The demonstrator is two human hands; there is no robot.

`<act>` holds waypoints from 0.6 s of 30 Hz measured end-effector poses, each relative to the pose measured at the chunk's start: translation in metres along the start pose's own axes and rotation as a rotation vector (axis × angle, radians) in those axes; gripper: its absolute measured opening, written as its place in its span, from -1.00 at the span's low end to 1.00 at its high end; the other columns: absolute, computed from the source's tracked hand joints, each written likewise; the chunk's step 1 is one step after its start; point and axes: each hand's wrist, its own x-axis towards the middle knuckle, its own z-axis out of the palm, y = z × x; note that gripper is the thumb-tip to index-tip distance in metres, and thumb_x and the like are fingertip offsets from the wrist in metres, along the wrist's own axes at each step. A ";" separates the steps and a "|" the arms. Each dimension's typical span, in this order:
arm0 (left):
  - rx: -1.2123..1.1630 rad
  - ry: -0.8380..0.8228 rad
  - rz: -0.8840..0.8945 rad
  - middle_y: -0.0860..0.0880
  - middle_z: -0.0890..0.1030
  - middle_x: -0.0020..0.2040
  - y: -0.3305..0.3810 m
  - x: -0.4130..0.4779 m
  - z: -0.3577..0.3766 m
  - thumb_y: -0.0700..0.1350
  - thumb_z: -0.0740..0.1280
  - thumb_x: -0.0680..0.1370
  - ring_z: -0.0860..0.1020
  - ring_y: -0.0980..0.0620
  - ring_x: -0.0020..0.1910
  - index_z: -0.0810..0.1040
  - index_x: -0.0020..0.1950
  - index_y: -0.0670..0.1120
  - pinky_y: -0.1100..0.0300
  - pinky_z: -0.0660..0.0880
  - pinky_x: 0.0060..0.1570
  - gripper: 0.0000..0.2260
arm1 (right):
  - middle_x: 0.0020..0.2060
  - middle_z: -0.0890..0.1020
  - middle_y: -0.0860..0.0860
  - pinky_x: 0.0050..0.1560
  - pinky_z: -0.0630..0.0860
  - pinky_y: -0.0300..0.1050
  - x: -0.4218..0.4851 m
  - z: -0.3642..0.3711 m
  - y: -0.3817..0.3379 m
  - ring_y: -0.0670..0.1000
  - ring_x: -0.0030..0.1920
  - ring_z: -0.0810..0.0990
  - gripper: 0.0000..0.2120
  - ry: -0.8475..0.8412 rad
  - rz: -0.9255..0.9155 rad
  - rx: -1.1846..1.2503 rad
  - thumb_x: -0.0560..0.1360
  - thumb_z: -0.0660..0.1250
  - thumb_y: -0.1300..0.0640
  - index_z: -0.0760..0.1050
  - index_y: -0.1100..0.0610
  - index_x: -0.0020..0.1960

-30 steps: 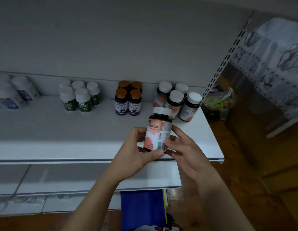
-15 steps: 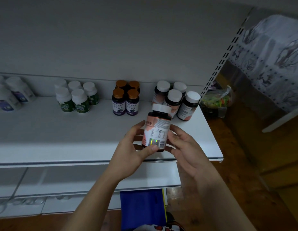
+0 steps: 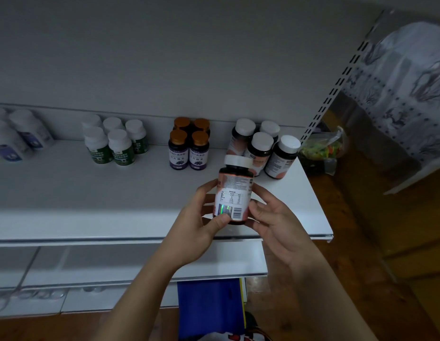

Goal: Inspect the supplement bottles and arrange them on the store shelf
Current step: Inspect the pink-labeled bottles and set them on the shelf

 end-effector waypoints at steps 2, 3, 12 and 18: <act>-0.001 -0.014 0.004 0.11 0.56 0.20 -0.002 0.001 0.000 -0.12 0.36 0.57 0.58 0.20 0.11 0.21 0.42 0.22 0.15 0.58 0.07 -0.47 | 0.13 0.41 0.56 0.02 0.61 -0.09 0.001 0.001 0.001 0.19 0.07 0.62 -0.53 -0.002 -0.002 -0.015 0.45 0.31 0.22 0.44 0.05 0.35; -0.005 -0.027 0.007 0.11 0.55 0.22 -0.003 0.001 0.000 -0.12 0.35 0.57 0.57 0.21 0.13 0.20 0.45 0.19 0.17 0.57 0.09 -0.47 | 0.12 0.42 0.55 0.03 0.62 -0.08 0.002 0.000 0.002 0.22 0.09 0.62 -0.53 0.002 -0.004 -0.018 0.45 0.31 0.22 0.44 0.07 0.36; 0.135 -0.075 0.019 0.05 0.41 0.08 -0.007 -0.002 -0.004 -0.17 0.26 0.62 0.42 0.26 0.05 0.23 0.37 0.32 0.44 0.44 -0.04 -0.52 | 0.18 0.64 0.18 0.32 0.42 0.09 0.001 -0.003 0.006 0.20 0.27 0.55 -0.61 -0.062 0.025 -0.101 0.49 0.30 0.17 0.50 0.22 0.30; 0.106 -0.034 -0.039 0.02 0.47 0.17 -0.014 -0.007 -0.002 -0.24 0.33 0.58 0.47 0.27 0.09 0.33 0.47 0.14 0.38 0.50 0.01 -0.48 | 0.15 0.62 0.30 0.23 0.52 0.11 0.002 -0.003 0.010 0.28 0.19 0.58 -0.53 -0.043 0.081 0.032 0.41 0.37 0.29 0.41 0.24 0.31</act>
